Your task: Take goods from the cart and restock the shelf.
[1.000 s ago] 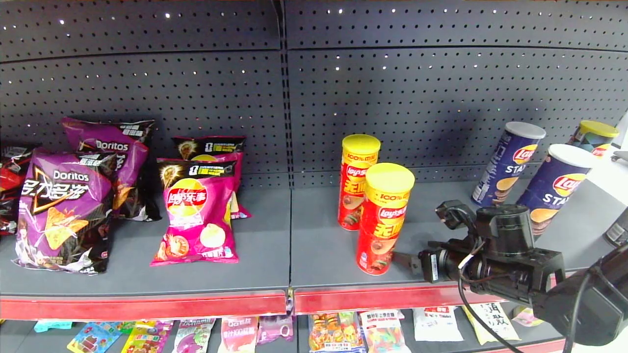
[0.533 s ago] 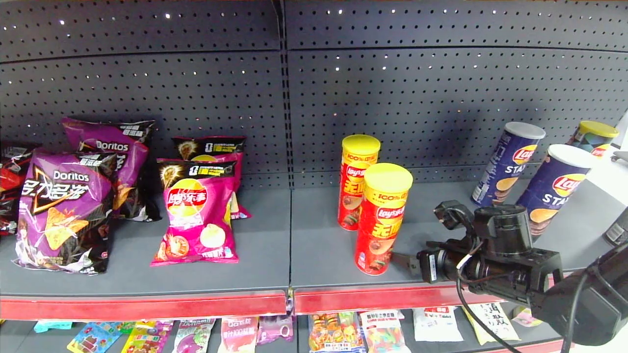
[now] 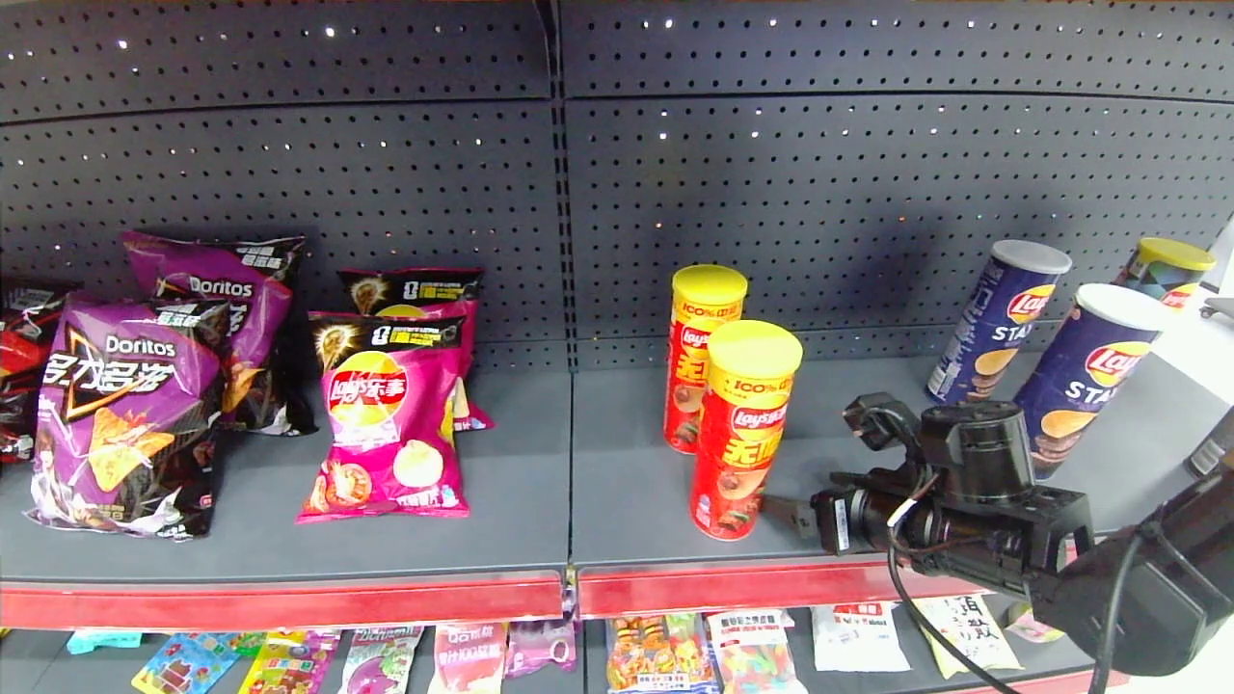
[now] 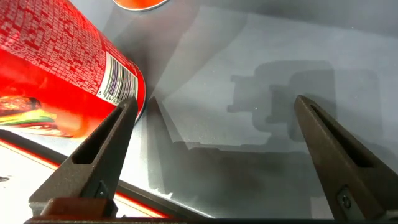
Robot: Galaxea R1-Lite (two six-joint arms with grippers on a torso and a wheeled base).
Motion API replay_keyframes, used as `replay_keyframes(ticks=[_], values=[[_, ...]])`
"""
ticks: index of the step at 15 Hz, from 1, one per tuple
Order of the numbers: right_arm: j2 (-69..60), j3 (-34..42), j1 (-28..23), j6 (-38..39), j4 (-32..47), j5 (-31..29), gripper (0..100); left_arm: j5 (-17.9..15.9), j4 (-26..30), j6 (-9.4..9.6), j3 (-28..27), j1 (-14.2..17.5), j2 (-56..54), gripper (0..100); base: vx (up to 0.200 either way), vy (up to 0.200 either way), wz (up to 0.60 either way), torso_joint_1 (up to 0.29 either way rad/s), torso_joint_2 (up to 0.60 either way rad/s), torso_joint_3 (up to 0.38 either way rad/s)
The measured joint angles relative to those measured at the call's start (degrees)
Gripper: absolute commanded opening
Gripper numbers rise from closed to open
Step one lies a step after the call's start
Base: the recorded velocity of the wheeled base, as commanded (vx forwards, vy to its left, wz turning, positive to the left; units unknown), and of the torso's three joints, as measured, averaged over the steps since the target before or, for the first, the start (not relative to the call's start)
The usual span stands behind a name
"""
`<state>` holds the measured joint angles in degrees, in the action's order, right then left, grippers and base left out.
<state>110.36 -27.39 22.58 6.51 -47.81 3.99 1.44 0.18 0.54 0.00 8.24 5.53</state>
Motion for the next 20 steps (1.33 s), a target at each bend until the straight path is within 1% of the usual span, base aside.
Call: replay_keyframes(ticks=[8,20], values=[[0.33,-0.52,1.48,0.09,0.07,-0.88,100,0.01,0.00,0.00,0.00,-0.01,0.00,100,0.000,0.000,0.00,0.000,0.00,0.000],[0.72,-1.10,1.78,0.09,0.05,-0.79,100,-0.02,0.00,-0.02,0.00,0.00,0.00,100,0.000,0.000,0.00,0.000,0.00,0.000]])
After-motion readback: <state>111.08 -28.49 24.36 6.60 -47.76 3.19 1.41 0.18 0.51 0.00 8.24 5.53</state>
